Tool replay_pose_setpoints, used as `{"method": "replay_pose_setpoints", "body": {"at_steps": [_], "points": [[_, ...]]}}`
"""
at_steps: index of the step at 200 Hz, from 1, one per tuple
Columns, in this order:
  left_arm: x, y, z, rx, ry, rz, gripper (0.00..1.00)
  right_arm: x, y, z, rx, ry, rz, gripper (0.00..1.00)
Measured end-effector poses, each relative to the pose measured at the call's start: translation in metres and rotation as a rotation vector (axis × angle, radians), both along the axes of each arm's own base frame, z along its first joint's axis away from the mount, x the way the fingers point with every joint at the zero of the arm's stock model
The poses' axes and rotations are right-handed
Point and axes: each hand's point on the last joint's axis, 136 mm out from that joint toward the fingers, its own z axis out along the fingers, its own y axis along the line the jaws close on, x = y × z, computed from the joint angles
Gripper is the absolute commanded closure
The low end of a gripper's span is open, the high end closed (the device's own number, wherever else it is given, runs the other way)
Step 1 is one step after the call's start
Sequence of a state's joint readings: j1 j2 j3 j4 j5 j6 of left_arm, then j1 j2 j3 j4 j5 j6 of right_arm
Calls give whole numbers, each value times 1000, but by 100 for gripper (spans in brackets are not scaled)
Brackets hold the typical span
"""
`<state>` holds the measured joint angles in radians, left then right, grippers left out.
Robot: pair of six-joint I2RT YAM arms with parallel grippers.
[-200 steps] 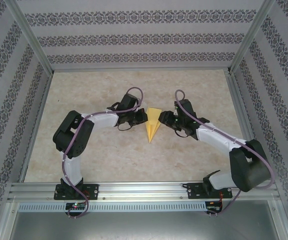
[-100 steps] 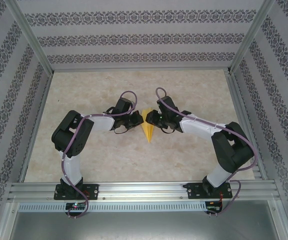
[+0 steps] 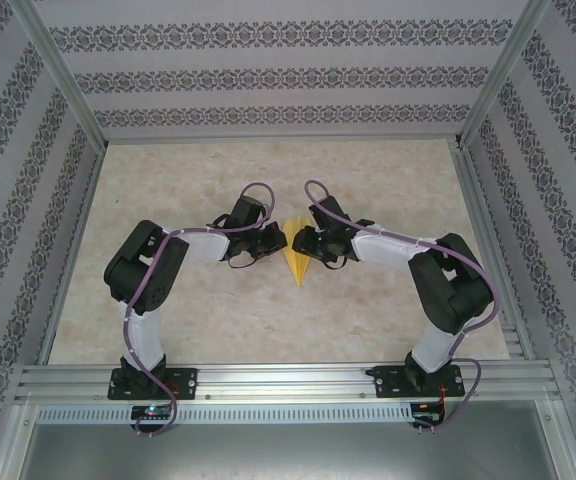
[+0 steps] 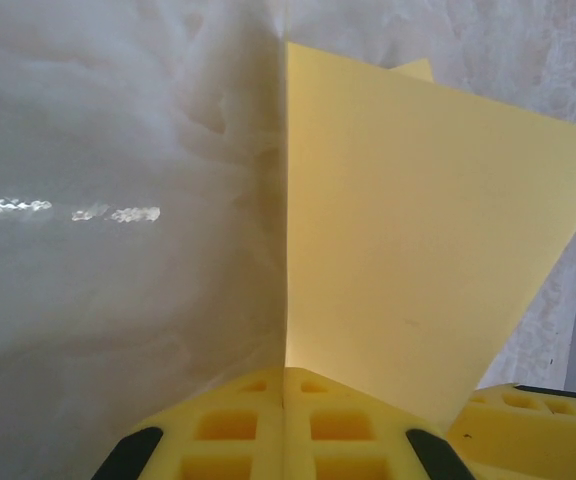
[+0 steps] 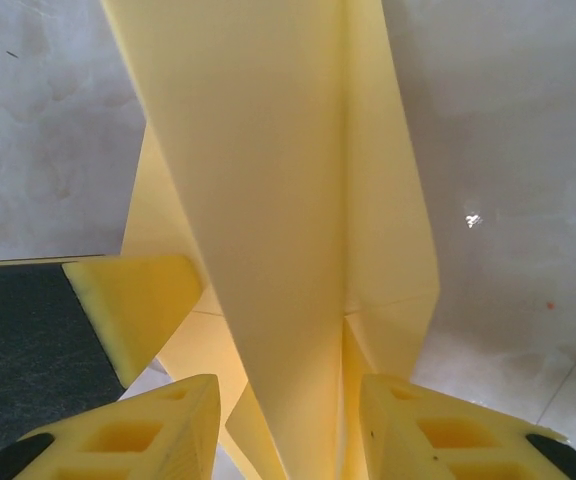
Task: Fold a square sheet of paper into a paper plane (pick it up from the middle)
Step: Move a paper plane to the center of the table.
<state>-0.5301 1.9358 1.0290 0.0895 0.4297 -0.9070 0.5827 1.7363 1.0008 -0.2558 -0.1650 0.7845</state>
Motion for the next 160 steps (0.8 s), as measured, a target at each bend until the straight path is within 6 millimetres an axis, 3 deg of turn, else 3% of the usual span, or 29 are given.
{"method": "replay_pose_setpoints", "body": {"at_steps": [48,110,160], "points": [[0,0,-2,2,4,-1,97,-4,5,-2,7,14,34,51],[-3,-1,-7,1,19,-8,97,-17,17,-1,6,35,88,54],[-4,-2,-7,-8,26,-18,97,-24,16,-19,-42,83,108,57]]}}
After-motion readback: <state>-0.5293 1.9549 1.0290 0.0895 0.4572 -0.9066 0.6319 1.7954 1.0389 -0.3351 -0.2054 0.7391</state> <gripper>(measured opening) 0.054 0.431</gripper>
